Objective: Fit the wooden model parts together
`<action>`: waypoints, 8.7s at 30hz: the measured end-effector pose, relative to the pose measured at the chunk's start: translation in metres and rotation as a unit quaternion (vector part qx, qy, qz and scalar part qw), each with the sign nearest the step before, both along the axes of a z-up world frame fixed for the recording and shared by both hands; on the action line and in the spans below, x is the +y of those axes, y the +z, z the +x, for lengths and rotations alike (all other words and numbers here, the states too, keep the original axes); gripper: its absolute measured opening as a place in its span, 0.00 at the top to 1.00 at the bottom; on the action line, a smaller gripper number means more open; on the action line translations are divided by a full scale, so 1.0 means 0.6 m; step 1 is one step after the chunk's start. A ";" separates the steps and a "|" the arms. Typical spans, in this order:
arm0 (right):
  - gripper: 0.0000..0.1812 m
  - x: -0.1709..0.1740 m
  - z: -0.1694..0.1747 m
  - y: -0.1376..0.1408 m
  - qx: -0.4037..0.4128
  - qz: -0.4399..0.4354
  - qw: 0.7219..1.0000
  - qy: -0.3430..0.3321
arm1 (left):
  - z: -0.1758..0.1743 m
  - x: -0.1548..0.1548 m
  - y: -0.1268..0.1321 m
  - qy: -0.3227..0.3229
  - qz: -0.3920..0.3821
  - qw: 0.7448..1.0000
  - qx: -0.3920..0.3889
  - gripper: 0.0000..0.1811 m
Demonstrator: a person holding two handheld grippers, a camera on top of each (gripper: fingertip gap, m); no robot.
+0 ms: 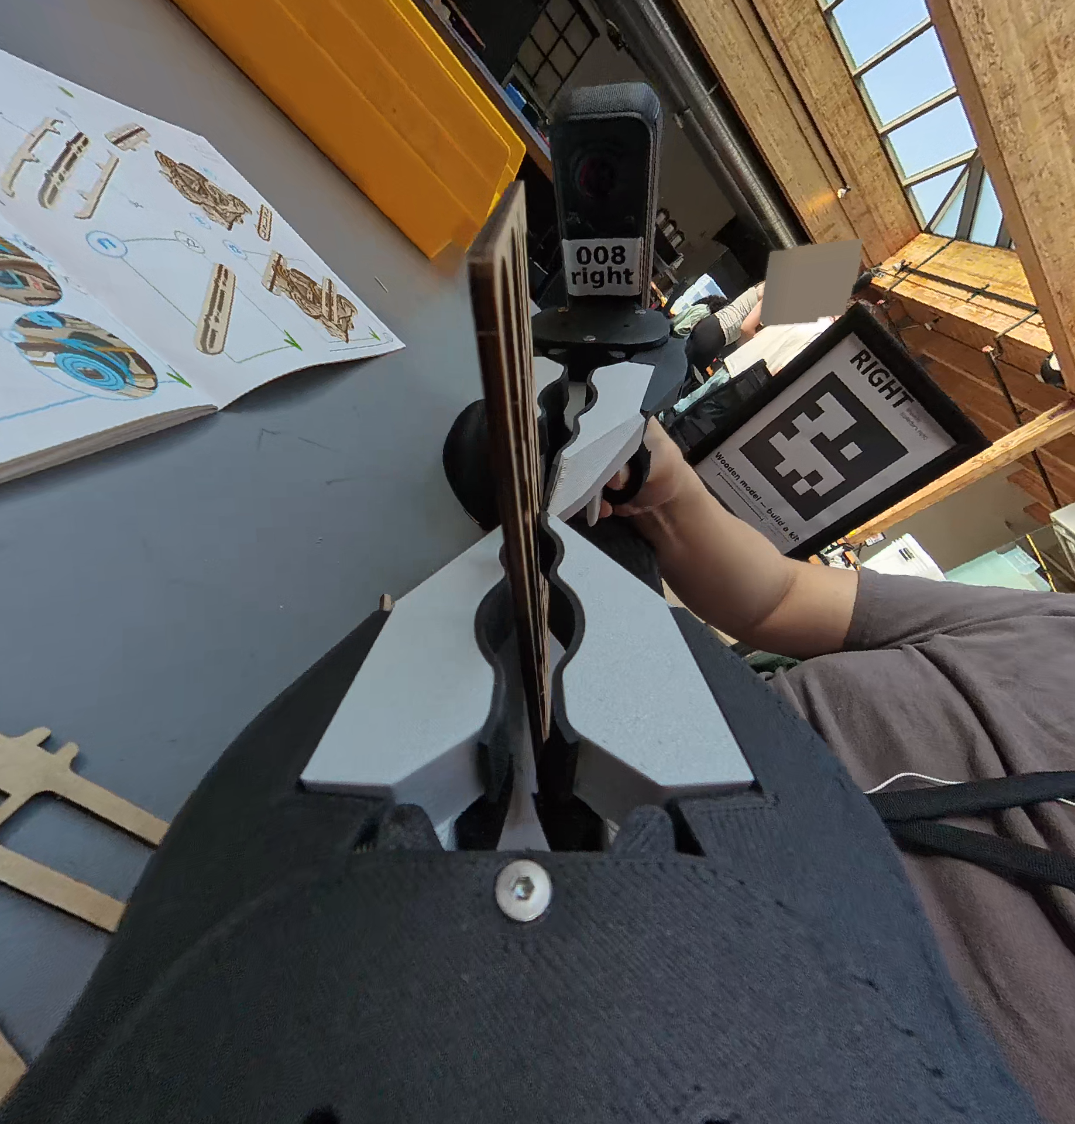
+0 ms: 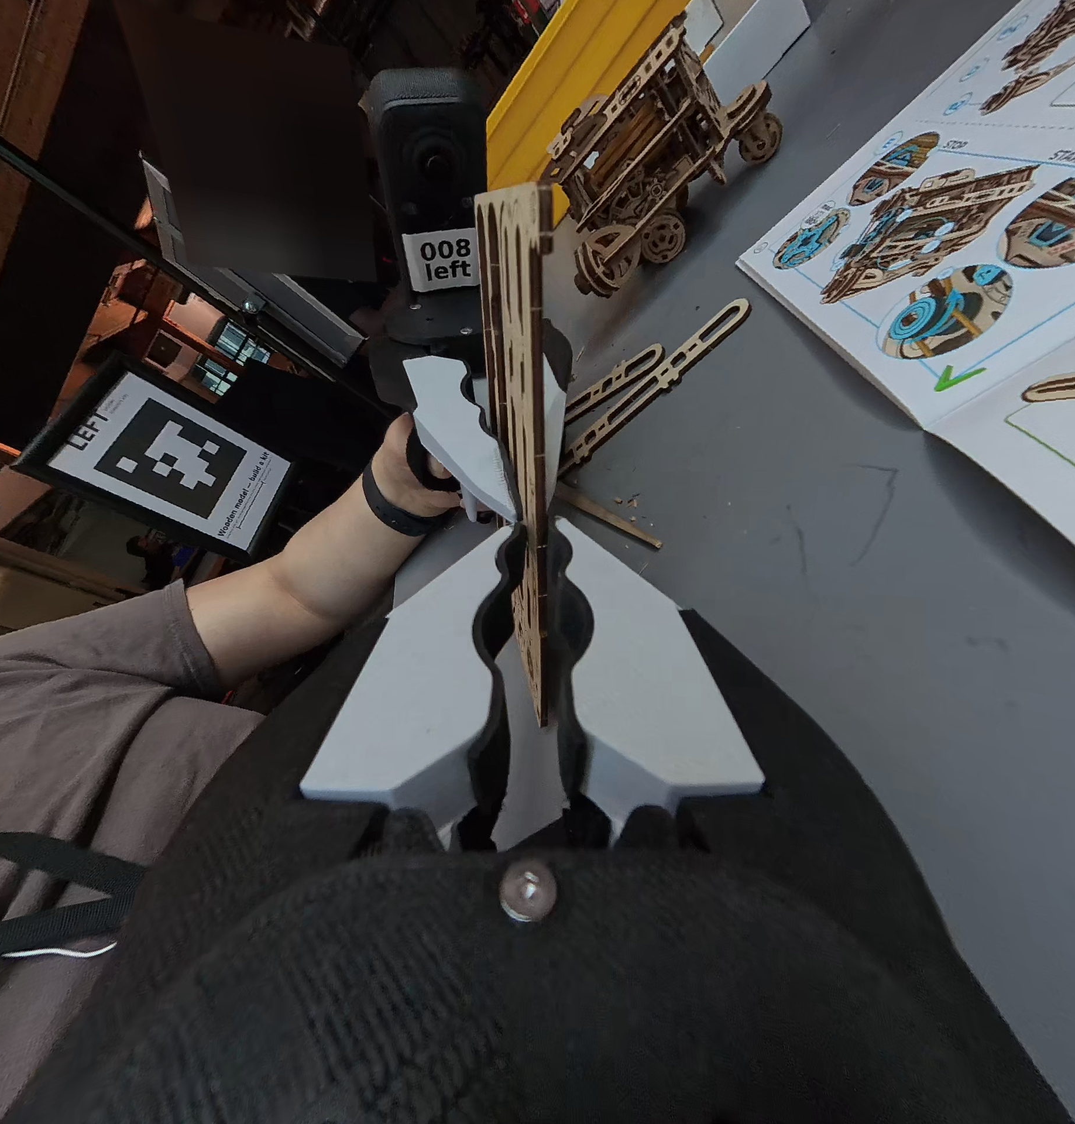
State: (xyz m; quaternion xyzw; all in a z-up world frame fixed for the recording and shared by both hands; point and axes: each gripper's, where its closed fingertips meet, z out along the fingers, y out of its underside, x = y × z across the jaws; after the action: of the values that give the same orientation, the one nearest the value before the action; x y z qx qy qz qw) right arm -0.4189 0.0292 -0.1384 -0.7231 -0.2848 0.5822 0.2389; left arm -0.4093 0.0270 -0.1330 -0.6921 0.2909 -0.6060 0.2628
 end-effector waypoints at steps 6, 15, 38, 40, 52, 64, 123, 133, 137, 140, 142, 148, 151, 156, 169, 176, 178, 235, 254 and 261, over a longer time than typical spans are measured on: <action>0.99 -0.006 0.000 0.007 0.007 0.008 1.000 0.007 | -0.012 0.002 0.018 0.006 0.033 0.999 -0.011 1.00; 1.00 -0.030 0.000 0.043 0.050 0.078 0.995 0.029 | -0.009 -0.027 0.050 -0.028 0.058 0.997 -0.036 1.00; 0.46 0.190 -0.344 0.014 -0.307 0.623 0.570 0.438 | -0.192 -0.153 0.174 0.014 0.243 0.947 -0.207 1.00; 0.50 0.194 -0.355 -0.001 -0.309 0.609 0.569 0.458 | -0.195 -0.157 0.177 0.011 0.243 0.946 -0.214 1.00; 0.57 0.207 -0.341 -0.019 -0.357 0.526 0.567 0.525 | -0.220 -0.157 0.199 0.020 0.231 0.935 -0.268 1.00; 0.67 0.216 -0.345 -0.018 -0.344 0.556 0.562 0.507 | -0.216 -0.147 0.192 0.022 0.216 0.940 -0.263 1.00; 0.63 0.497 0.284 0.047 -0.494 0.418 0.760 0.062 | -0.205 -0.134 0.180 0.013 0.175 0.949 -0.263 1.00; 0.60 0.074 0.056 0.222 0.048 0.279 0.958 -0.043 | -0.129 -0.033 0.080 0.073 0.036 0.993 -0.086 1.00; 0.62 -0.006 -0.028 0.096 0.023 0.133 0.991 0.016 | -0.103 -0.026 0.033 0.074 0.032 0.997 -0.004 1.00; 0.72 -0.027 -0.062 0.051 0.016 0.076 0.996 0.046 | -0.096 -0.033 0.011 0.070 0.038 0.996 0.030 1.00; 0.78 -0.028 -0.072 0.033 0.000 0.063 0.996 0.059 | -0.094 -0.038 0.001 0.064 0.041 0.996 0.041 1.00; 0.94 -0.035 -0.089 0.009 -0.027 0.044 0.994 0.101 | -0.084 -0.046 -0.001 0.041 0.041 0.997 0.042 1.00; 1.00 -0.046 -0.087 0.011 -0.024 0.046 0.991 0.125 | -0.082 -0.050 0.000 0.035 0.034 0.998 0.036 0.99; 1.00 -0.049 -0.086 0.010 -0.021 0.046 0.990 0.129 | -0.082 -0.053 -0.001 0.032 0.030 0.998 0.033 0.99; 0.98 -0.045 -0.086 0.000 -0.048 0.072 0.990 0.112 | -0.084 -0.054 -0.010 0.039 0.026 0.998 0.040 1.00; 0.98 -0.046 -0.086 -0.006 -0.054 0.060 0.990 0.114 | -0.084 -0.055 -0.013 0.036 0.019 0.998 0.041 1.00; 0.99 -0.048 -0.085 -0.006 -0.053 0.053 0.990 0.118 | -0.084 -0.057 -0.013 0.033 0.019 0.998 0.040 1.00; 1.00 -0.042 -0.080 0.025 0.033 0.020 0.993 0.112 | -0.065 -0.074 -0.015 0.007 0.015 0.999 0.034 1.00; 1.00 -0.053 -0.079 0.031 0.046 0.008 0.990 0.135 | -0.074 -0.058 0.019 0.038 0.047 0.998 -0.018 1.00; 1.00 -0.048 -0.076 0.036 0.058 0.002 0.990 0.127 | -0.075 -0.057 0.020 0.041 0.047 0.998 -0.021 1.00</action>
State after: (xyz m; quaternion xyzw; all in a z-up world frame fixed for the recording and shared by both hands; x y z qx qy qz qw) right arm -0.4646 0.0004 -0.1168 -0.6459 -0.3610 0.6481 0.1804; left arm -0.4543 -0.0070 -0.1211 -0.6773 0.2852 -0.5946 0.3260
